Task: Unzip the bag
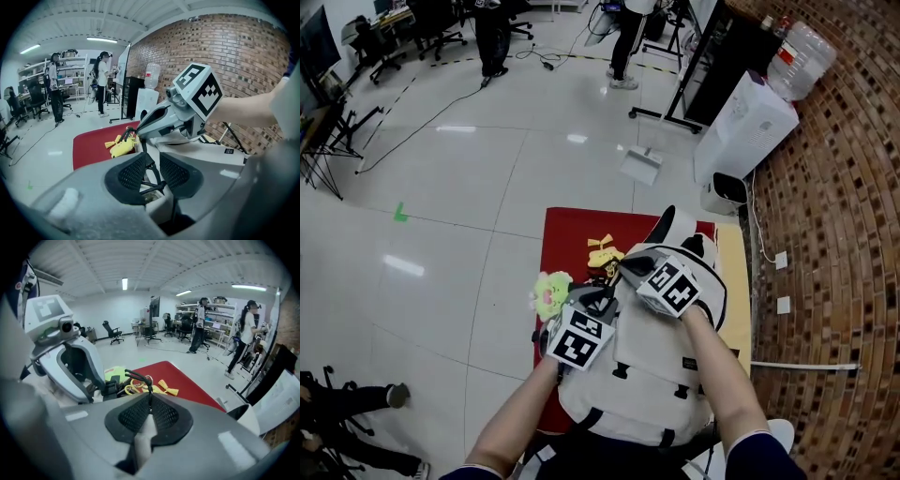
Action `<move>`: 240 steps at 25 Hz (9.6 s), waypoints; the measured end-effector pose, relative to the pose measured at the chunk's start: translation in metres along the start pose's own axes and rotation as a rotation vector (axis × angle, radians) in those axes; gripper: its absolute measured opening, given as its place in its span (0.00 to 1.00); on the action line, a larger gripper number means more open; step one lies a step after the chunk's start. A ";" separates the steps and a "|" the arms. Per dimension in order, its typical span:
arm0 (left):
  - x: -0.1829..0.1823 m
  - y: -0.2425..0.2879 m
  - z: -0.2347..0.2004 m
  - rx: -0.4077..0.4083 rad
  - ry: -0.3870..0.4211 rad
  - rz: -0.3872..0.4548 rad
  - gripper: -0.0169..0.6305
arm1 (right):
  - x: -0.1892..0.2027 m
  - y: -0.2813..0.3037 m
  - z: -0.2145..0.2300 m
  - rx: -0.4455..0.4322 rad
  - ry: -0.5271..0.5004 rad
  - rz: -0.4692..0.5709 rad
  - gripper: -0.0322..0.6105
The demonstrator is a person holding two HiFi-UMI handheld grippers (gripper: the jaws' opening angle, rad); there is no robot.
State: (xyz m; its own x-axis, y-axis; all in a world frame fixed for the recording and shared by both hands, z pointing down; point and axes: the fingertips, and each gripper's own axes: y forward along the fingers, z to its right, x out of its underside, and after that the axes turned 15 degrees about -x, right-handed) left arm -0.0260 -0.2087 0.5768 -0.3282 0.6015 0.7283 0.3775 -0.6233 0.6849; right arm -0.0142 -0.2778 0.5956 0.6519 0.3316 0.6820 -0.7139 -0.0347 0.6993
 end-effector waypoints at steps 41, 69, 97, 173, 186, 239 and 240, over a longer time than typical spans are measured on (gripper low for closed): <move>-0.050 0.069 0.008 -0.027 0.241 -0.090 0.05 | 0.011 -0.083 0.061 0.204 0.341 0.494 0.08; -0.035 0.063 -0.014 -0.050 0.225 -0.139 0.05 | 0.146 -0.186 0.079 0.498 0.739 0.647 0.08; -0.093 0.061 0.029 -0.069 0.327 0.031 0.20 | 0.216 -0.236 0.045 0.471 0.606 0.532 0.16; -0.122 0.144 0.083 0.030 0.481 -0.088 0.09 | 0.270 -0.202 -0.028 -0.108 -0.573 -0.506 0.07; -0.127 0.137 0.076 -0.021 0.438 -0.028 0.06 | 0.284 -0.184 -0.081 -0.091 -0.376 -0.462 0.08; -0.114 -0.171 0.130 0.194 0.106 0.493 0.03 | -0.030 -0.262 -0.207 0.557 0.164 0.876 0.06; -0.115 -0.172 0.132 0.197 0.107 0.496 0.03 | -0.030 -0.263 -0.208 0.560 0.163 0.878 0.06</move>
State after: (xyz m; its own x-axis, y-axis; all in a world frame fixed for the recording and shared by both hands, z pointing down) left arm 0.0607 -0.1048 0.3718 -0.1519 0.1979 0.9684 0.6613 -0.7078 0.2484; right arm 0.1008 -0.0825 0.3462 -0.1085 0.1003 0.9890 -0.6721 -0.7404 0.0014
